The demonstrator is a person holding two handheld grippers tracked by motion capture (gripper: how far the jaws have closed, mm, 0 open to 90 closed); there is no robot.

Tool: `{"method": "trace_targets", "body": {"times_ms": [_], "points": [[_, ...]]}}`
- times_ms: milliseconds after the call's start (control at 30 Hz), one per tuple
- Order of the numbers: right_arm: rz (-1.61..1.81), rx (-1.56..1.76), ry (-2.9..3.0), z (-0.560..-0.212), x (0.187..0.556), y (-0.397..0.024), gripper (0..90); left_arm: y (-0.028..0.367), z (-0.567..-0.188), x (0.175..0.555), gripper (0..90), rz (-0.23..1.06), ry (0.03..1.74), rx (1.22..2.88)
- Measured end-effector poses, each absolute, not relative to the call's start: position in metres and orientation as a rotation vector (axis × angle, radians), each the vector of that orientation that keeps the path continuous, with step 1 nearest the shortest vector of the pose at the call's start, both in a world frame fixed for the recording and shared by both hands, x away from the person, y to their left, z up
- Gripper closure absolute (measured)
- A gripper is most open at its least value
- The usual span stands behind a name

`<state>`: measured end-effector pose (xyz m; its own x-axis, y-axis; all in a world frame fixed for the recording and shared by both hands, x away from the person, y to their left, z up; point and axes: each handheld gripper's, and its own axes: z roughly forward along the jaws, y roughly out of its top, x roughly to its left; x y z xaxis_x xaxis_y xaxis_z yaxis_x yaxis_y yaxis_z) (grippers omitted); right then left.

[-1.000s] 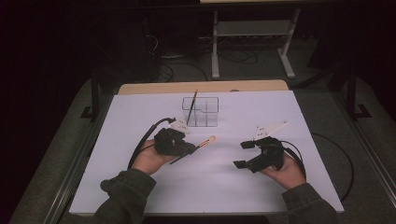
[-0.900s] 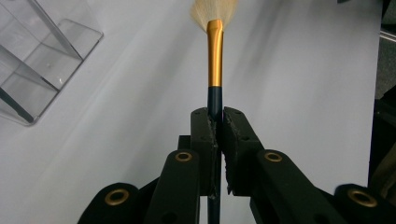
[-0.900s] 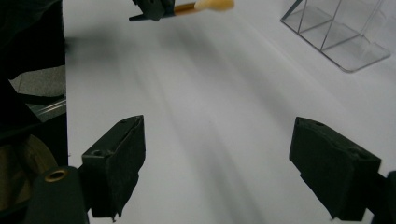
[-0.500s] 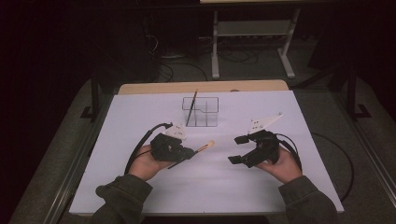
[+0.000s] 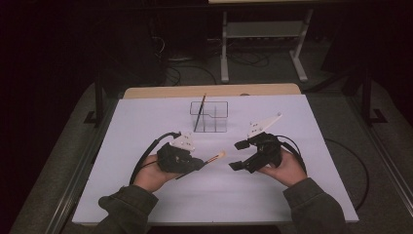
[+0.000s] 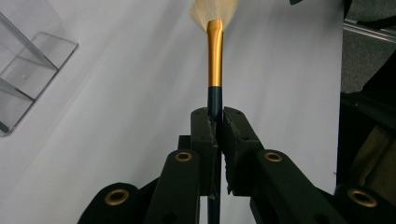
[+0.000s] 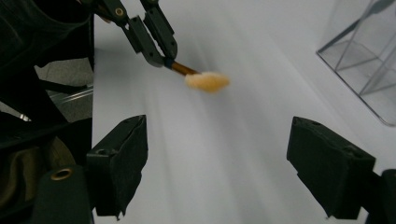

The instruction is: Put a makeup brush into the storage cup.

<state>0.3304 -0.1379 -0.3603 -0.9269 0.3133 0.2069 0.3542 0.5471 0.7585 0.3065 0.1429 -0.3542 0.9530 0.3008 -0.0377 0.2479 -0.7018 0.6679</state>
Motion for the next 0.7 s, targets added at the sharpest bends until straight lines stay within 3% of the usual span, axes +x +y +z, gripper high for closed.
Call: {"method": "trace_targets", "body": {"times_ms": [700], "points": [[-1.286,-0.422,-2.702,-0.358,0.337,-0.112,33.4,0.132,-0.352,0.297,83.3,0.081,0.289,2.374]]}}
